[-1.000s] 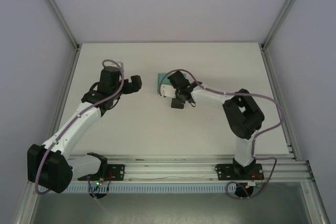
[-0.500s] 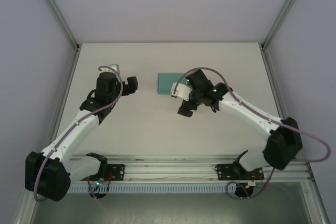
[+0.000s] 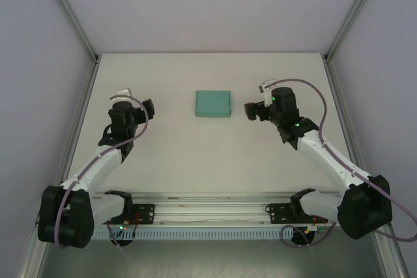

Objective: Assemble paper box

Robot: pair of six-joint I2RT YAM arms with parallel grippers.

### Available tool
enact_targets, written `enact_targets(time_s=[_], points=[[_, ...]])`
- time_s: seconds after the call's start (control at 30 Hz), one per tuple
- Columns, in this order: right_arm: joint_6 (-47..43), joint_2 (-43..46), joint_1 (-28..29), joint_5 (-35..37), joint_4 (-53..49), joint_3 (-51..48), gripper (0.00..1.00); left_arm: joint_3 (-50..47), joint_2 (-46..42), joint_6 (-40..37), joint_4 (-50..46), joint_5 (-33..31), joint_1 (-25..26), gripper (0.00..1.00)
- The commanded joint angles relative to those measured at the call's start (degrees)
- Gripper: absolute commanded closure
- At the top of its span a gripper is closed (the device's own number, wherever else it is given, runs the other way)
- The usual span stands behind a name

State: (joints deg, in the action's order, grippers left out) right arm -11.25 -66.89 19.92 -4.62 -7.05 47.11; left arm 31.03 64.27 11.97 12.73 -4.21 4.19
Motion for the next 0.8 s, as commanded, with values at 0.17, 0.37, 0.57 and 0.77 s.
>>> enact_targets(time_s=[0.17, 0.37, 0.57, 0.77], points=[[12.6, -2.5, -10.9, 5.3, 21.1, -10.2, 0.0, -6.0, 6.5, -7.3, 19.5, 0.9, -2.2, 0.0], [11.4, -7.1, -14.6, 6.0, 26.4, -13.6, 0.0, -8.6, 9.3, -10.4, 26.0, -0.7, -3.3, 0.0], [7.6, -10.0, -15.3, 8.0, 37.7, -19.3, 0.0, -12.0, 12.1, -9.2, 33.3, -0.7, -4.8, 0.0], [7.6, -14.3, -16.5, 5.5, 47.1, -22.6, 0.0, -15.9, 23.7, -10.7, 53.5, -0.8, -5.4, 0.0]])
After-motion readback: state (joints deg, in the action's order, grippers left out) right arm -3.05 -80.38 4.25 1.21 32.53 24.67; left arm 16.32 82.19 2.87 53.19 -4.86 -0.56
